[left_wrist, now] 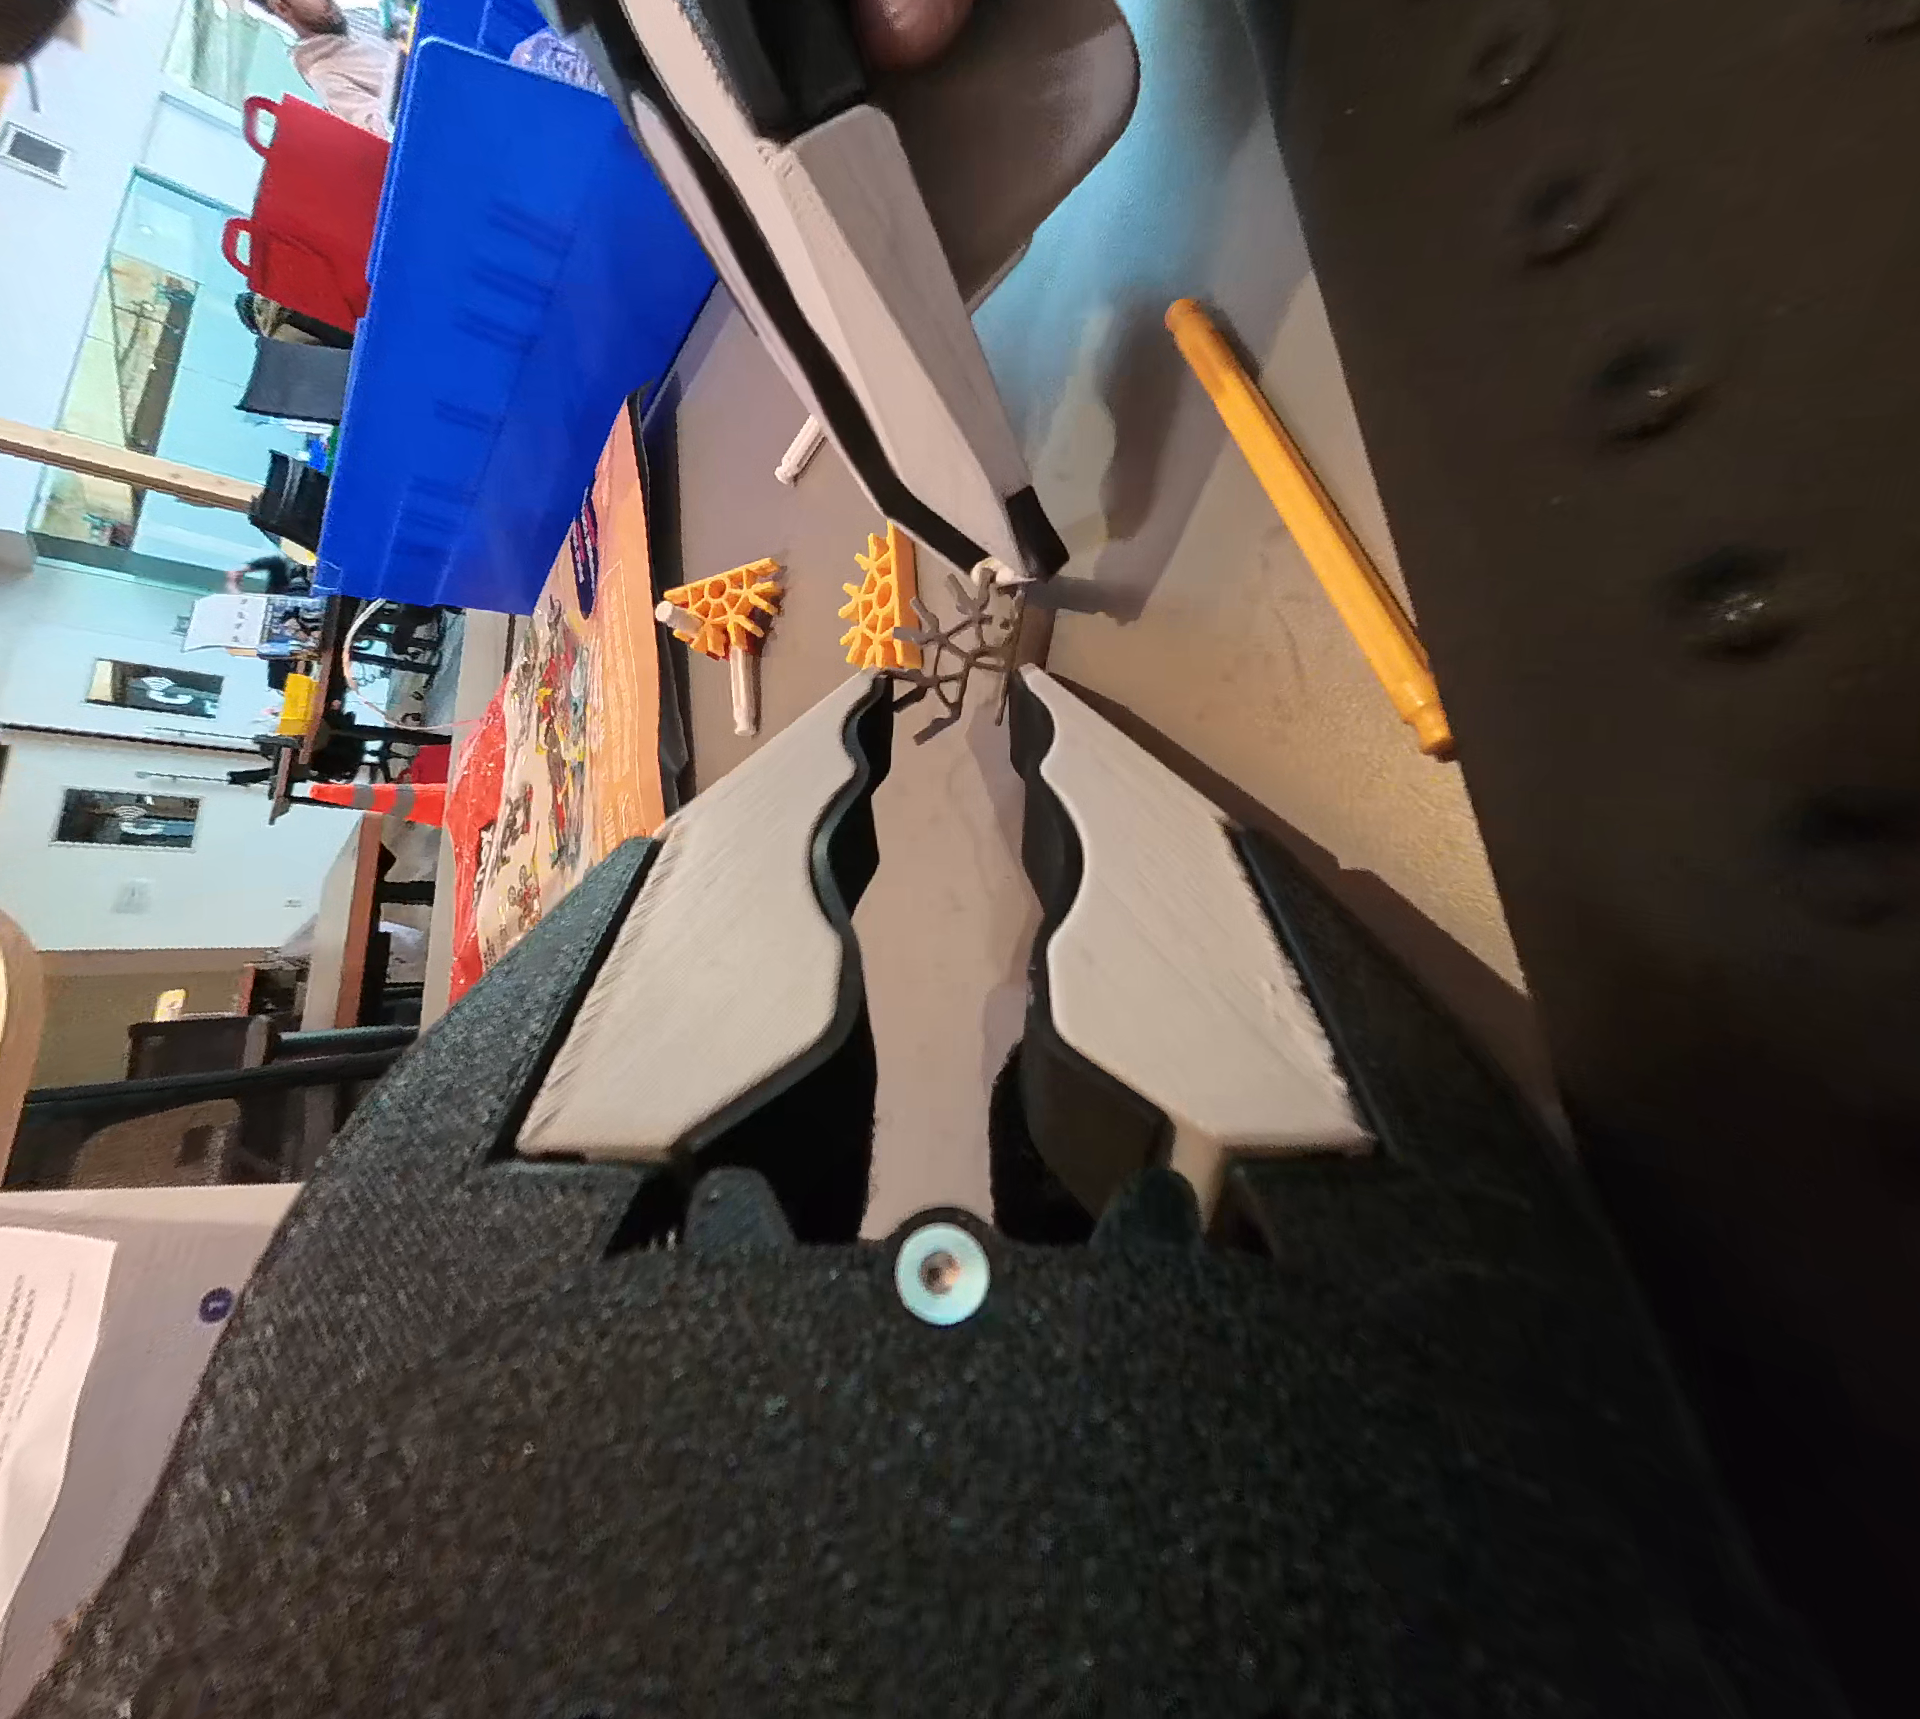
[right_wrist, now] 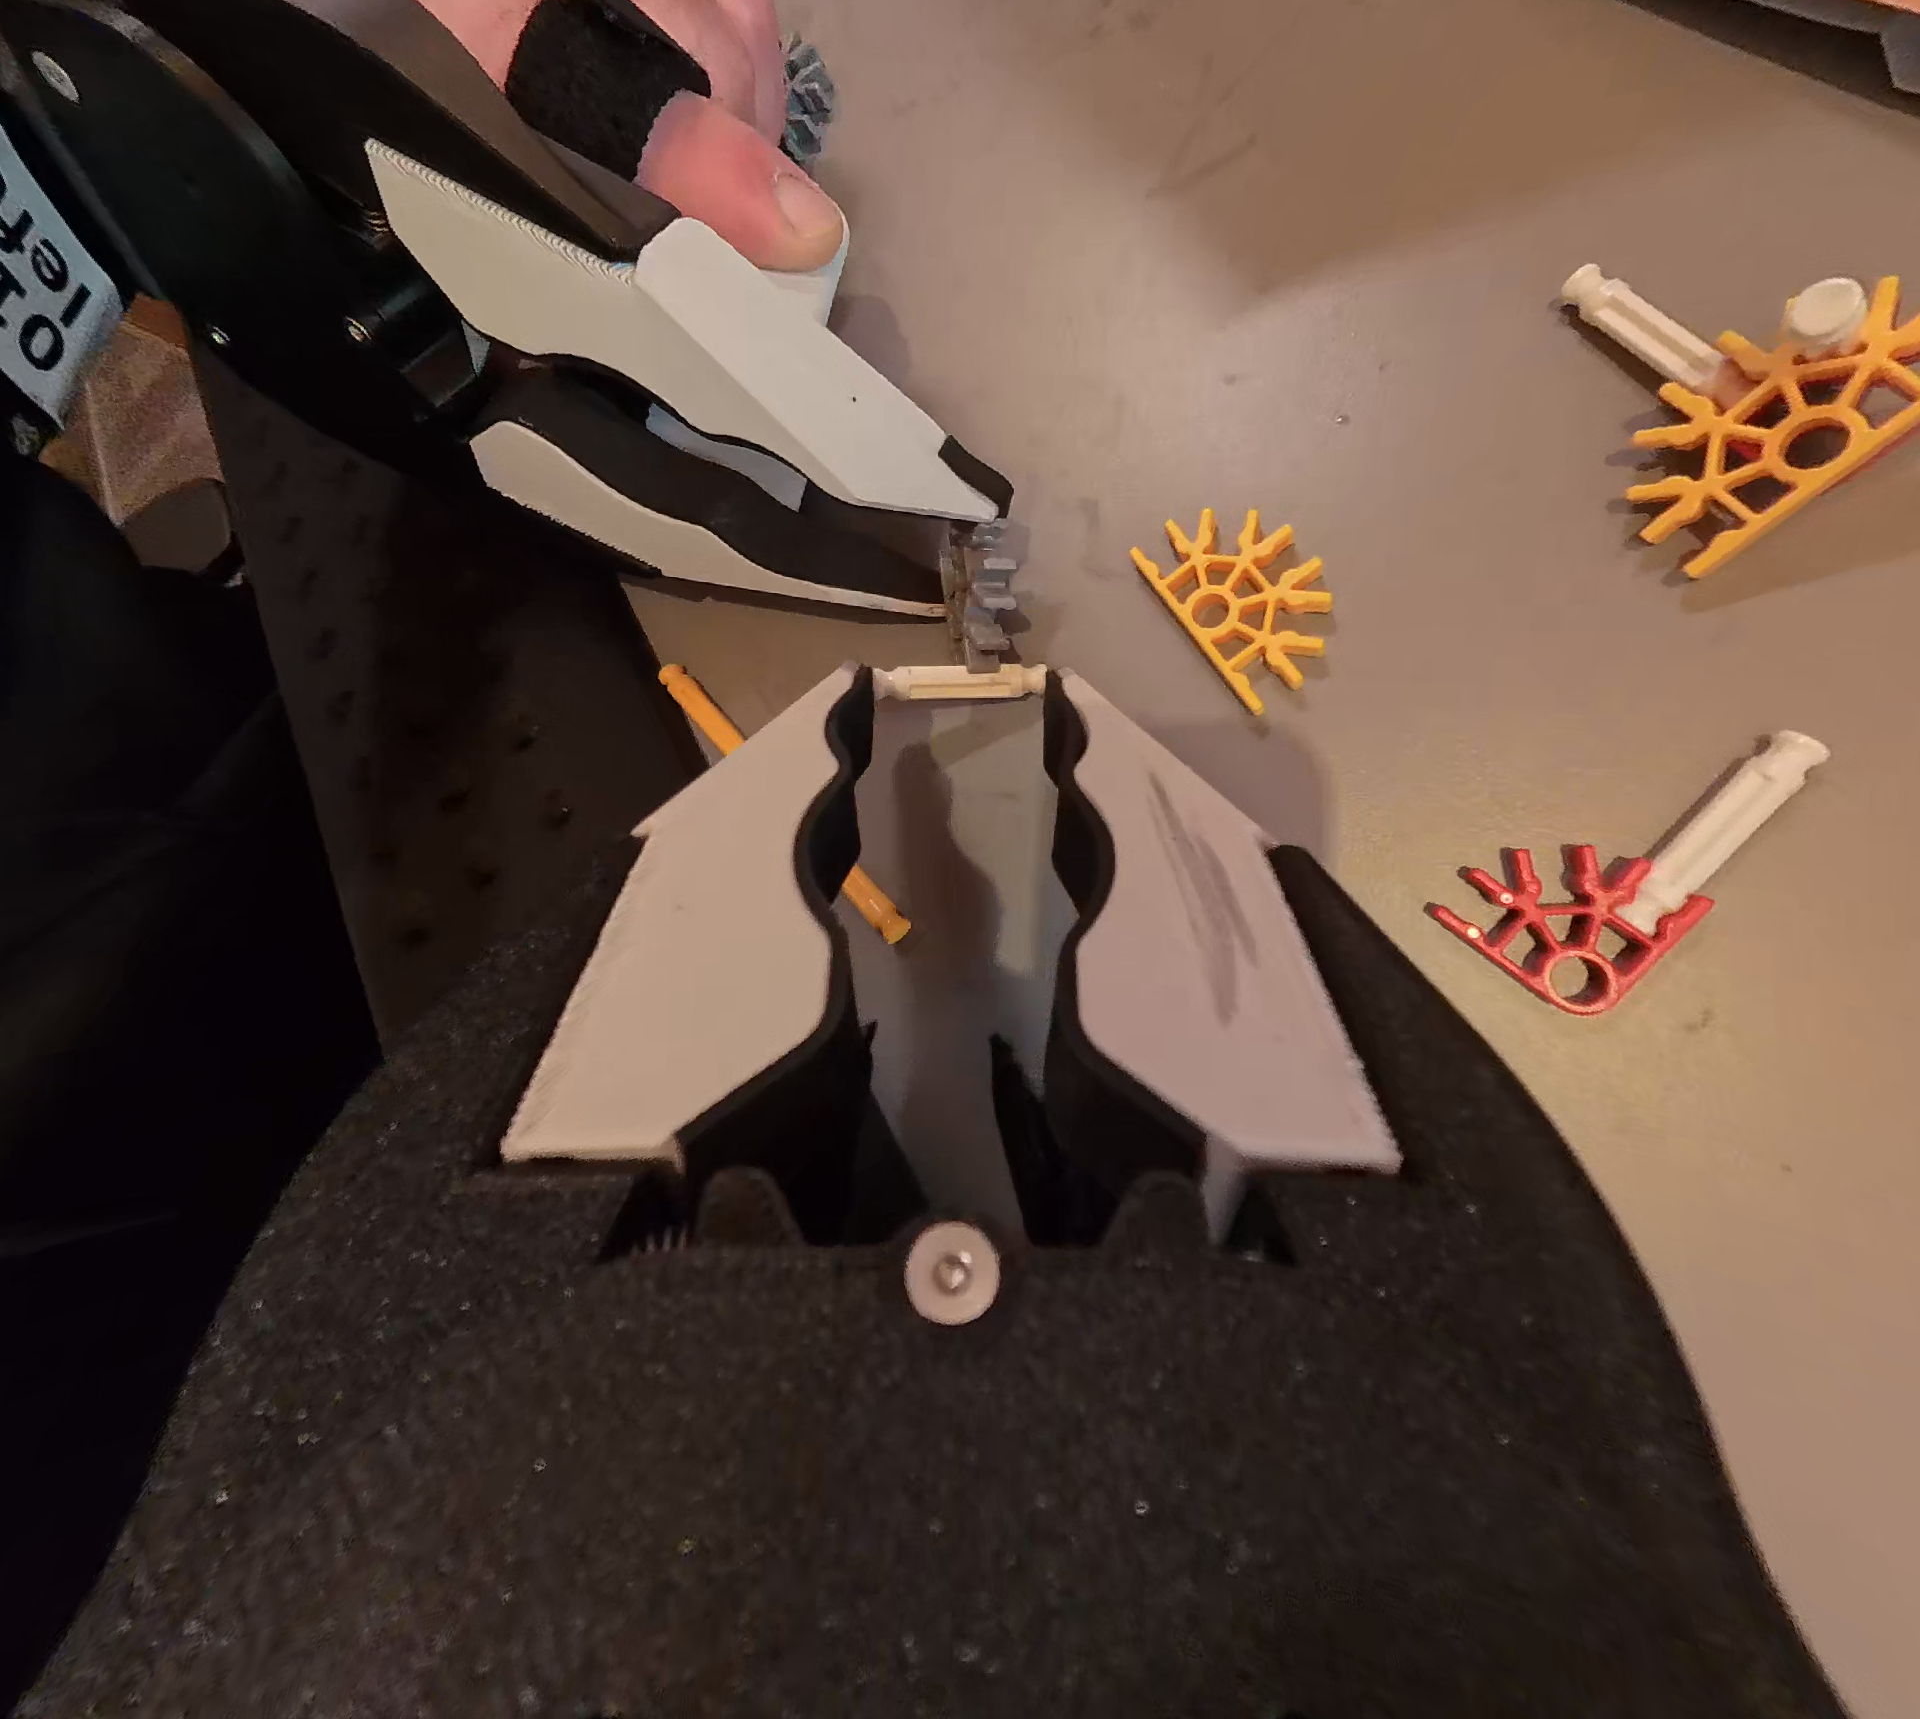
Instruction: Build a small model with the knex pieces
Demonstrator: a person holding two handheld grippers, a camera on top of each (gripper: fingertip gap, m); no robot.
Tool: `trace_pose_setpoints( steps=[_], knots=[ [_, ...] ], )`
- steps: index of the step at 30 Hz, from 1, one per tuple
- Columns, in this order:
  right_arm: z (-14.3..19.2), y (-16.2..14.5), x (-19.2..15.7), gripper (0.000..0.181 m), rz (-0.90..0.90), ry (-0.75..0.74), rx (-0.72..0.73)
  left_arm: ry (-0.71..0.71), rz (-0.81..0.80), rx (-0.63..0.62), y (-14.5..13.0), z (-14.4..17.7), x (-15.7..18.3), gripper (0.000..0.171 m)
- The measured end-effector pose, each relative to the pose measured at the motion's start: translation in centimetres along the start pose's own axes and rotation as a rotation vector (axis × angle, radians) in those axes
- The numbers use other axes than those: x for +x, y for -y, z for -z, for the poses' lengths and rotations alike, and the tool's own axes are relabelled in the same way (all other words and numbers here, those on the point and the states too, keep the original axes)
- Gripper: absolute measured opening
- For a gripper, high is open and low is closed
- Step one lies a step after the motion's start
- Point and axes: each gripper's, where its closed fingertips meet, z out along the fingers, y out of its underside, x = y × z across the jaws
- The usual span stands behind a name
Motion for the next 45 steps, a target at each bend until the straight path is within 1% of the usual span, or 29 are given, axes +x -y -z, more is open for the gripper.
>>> trace_pose_setpoints(
  steps=[10, 19, 26, 41, 45],
  knots=[
    [-0.21, -0.09, 0.00, 0.030, 0.079, -0.028, -0.011, 0.031, -0.048, -0.006, 0.08, -0.01, 0.11, 0.020],
    [-0.19, 0.00, -0.03, 0.030, 0.047, 0.018, 0.006, 0.067, -0.094, -0.017, 0.12, -0.04, 0.11, 0.020],
    [-0.23, 0.02, 0.00, 0.030, 0.074, 0.019, 0.011, 0.086, -0.097, -0.025, 0.23, -0.10, 0.11, 0.019],
    [-0.37, -0.04, 0.02, 0.030, 0.205, 0.008, 0.014, 0.089, -0.116, -0.018, 0.26, 0.03, 0.09, 0.020],
    [-0.51, -0.23, 0.05, 0.031, 0.297, -0.045, -0.007, 0.059, -0.110, -0.006, 0.14, 0.41, 0.31, 0.021]
  ],
)
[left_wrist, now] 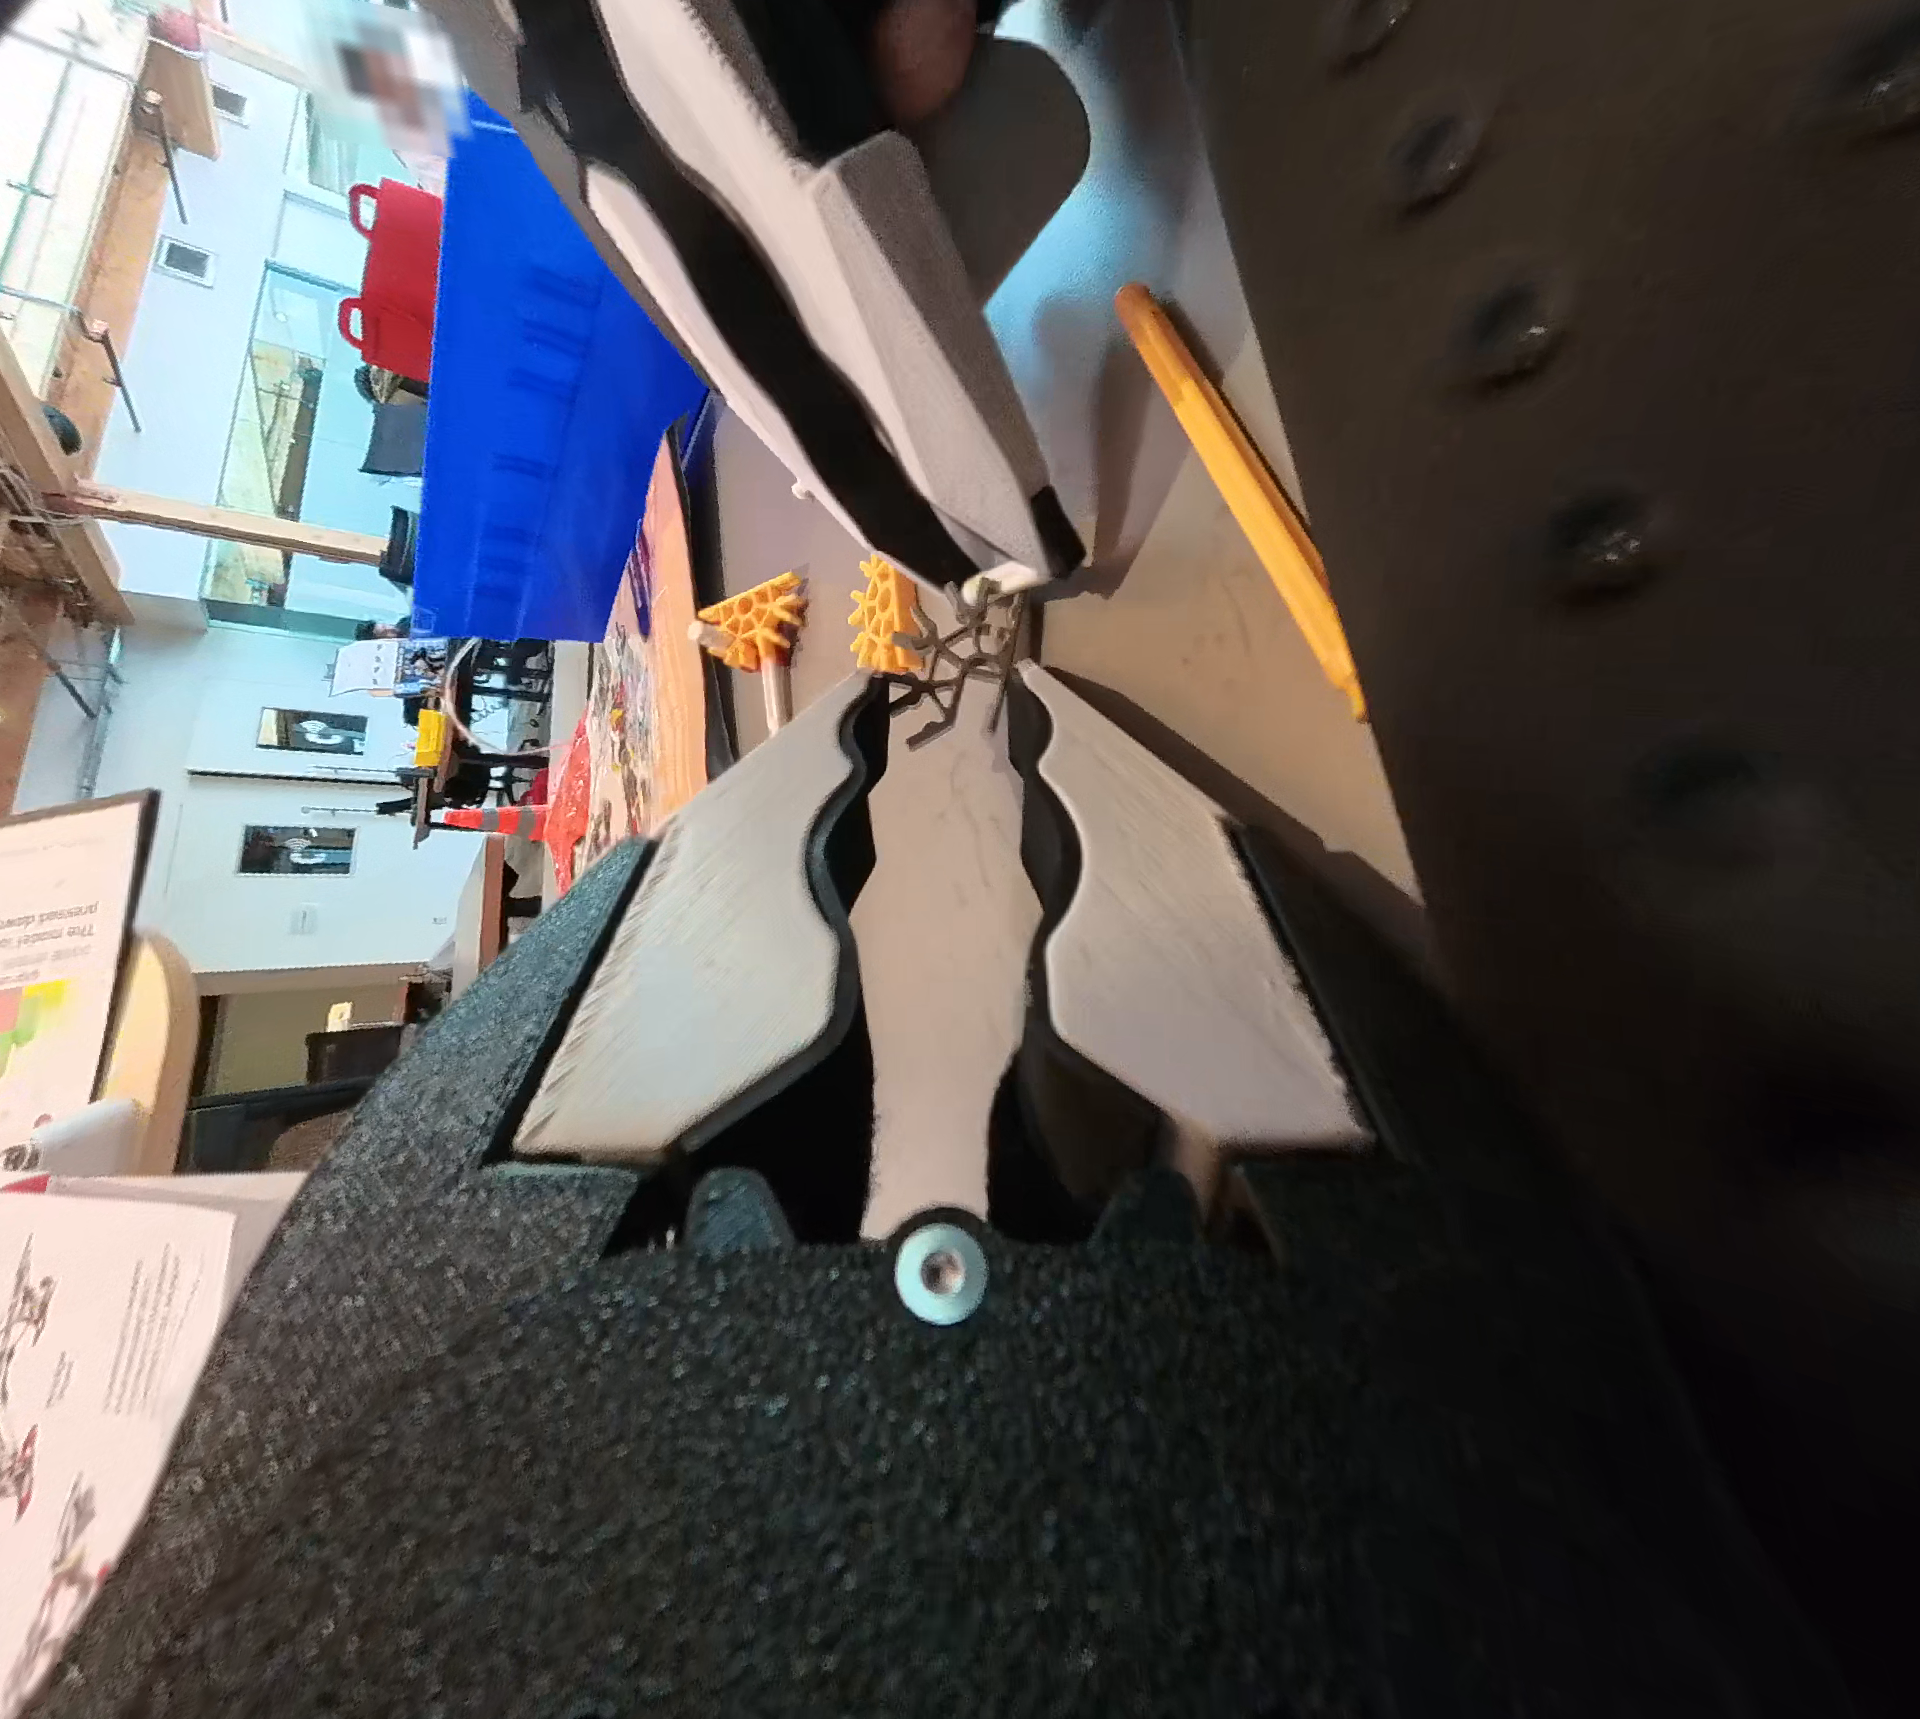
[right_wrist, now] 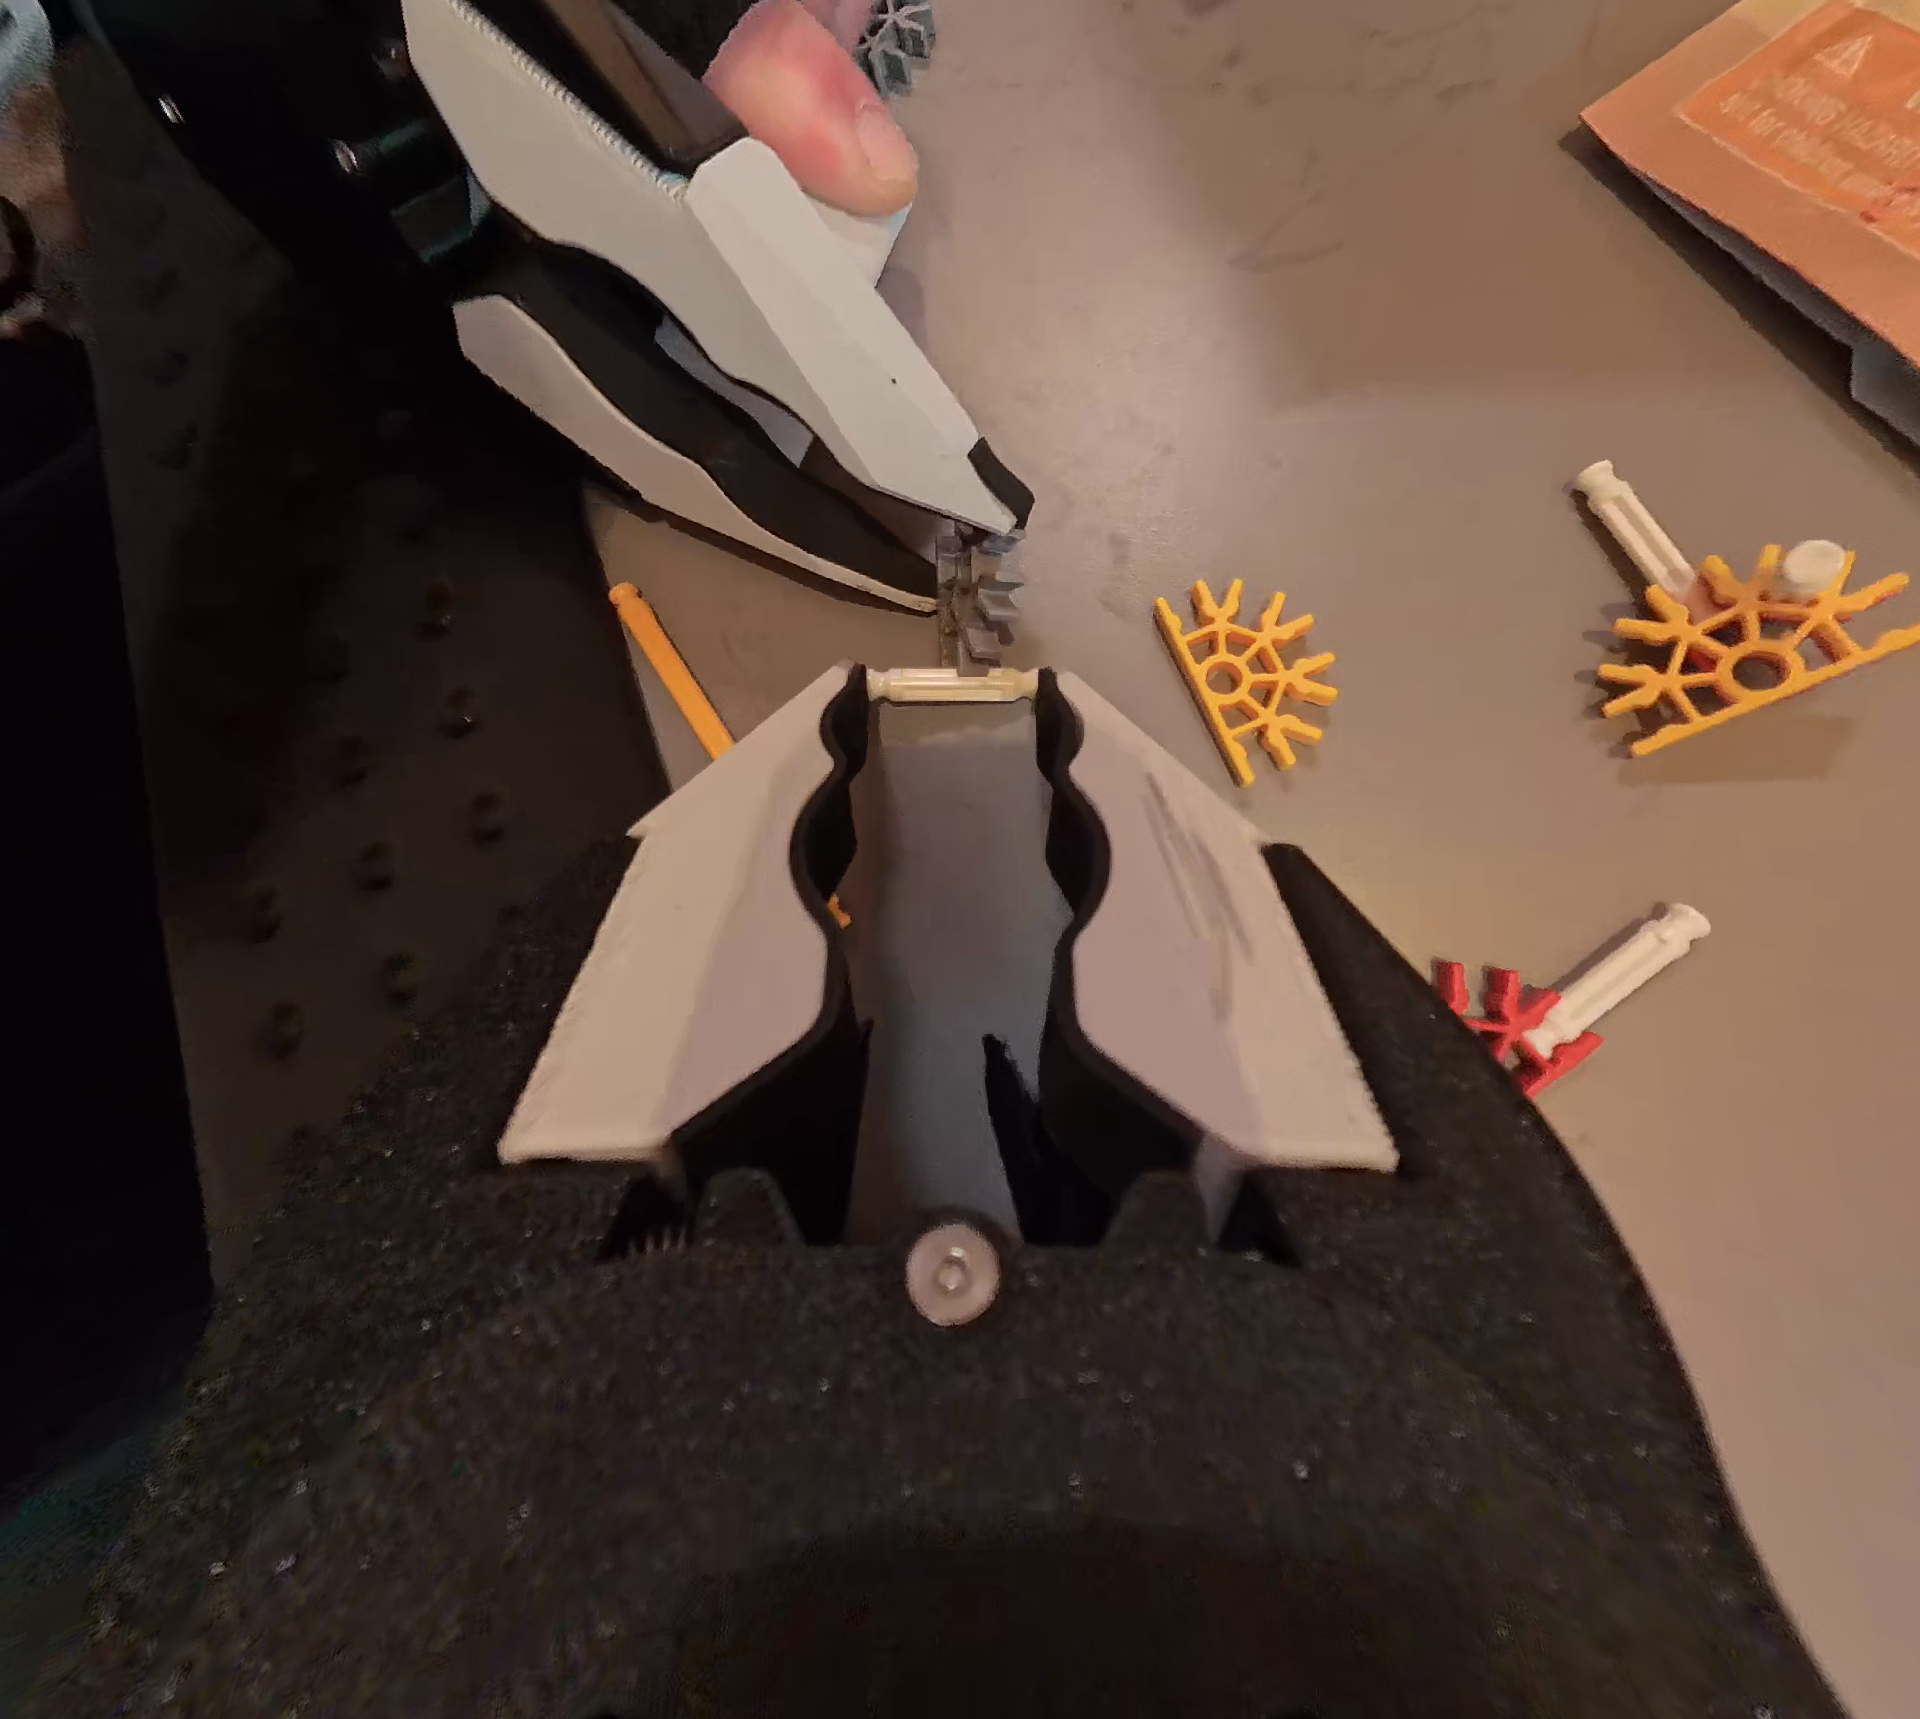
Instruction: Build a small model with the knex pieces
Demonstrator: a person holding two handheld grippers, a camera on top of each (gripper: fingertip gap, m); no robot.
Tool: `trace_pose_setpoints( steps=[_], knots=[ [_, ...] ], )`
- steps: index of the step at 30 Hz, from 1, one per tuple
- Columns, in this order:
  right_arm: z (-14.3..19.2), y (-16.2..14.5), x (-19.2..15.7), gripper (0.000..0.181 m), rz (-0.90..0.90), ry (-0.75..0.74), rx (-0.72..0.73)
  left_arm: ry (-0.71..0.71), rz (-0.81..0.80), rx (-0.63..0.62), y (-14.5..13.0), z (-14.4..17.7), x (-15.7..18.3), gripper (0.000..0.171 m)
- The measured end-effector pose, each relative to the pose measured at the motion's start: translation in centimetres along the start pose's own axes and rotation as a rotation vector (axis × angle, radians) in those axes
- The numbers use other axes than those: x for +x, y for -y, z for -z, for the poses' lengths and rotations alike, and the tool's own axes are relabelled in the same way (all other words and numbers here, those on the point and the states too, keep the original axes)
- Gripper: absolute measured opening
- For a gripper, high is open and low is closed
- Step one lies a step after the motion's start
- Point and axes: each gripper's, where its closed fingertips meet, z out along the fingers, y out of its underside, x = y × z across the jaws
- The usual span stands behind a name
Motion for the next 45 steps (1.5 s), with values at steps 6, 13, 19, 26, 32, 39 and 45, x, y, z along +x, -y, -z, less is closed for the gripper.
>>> trace_pose_setpoints(
  steps=[6, 13, 19, 26, 32, 39, 45],
  knots=[
    [-0.2, 0.0, -0.2, 0.031, 0.069, -0.008, -0.017, -0.003, 0.009, 0.008, 0.0, 0.5, 0.1, 0.021],
    [-0.3, 0.0, -0.2, 0.031, 0.098, -0.017, -0.034, 0.023, -0.051, 0.048, 0.4, 1.0, -0.1, 0.023],
    [-0.4, 0.2, -0.4, 0.032, 0.082, -0.005, -0.019, 0.055, -0.110, 0.085, 0.7, 1.3, -0.5, 0.022],
    [-0.6, 0.2, -0.5, 0.032, 0.110, -0.010, -0.049, 0.003, -0.081, 0.065, -0.5, 1.7, 0.1, 0.021],
    [-0.6, 0.3, -0.6, 0.032, 0.118, -0.010, -0.060, -0.031, -0.131, 0.060, -1.1, 1.9, 0.1, 0.020],
    [-0.6, 0.3, -0.6, 0.032, 0.091, 0.007, -0.044, -0.395, 0.535, -0.044, -2.5, 2.0, -0.5, 0.035],
    [-0.6, 0.3, -0.7, 0.032, 0.076, 0.015, -0.025, -0.662, 0.859, -0.093, -2.4, 1.2, 0.2, 0.024]
  ],
)
